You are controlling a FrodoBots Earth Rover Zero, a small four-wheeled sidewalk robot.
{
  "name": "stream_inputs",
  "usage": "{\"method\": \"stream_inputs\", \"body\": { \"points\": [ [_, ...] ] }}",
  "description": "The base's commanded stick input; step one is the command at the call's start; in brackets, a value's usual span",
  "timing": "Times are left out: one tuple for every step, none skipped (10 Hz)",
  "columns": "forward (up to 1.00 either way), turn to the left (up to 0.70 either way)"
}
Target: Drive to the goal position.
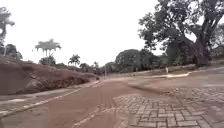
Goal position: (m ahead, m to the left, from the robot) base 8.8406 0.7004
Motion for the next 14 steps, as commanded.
{"method": "stream_inputs", "body": {
  "points": [
    [0.85, 0.00],
    [0.85, 0.00],
    [0.85, 0.00],
    [0.85, 0.00],
    [0.85, 0.00],
    [0.85, 0.00],
    [0.85, 0.00],
    [0.85, 0.00],
    [0.85, 0.00],
    [0.85, 0.00],
    [0.85, 0.00],
    [0.85, 0.00],
    [0.85, 0.00],
    [0.85, -0.01]
  ]
}}
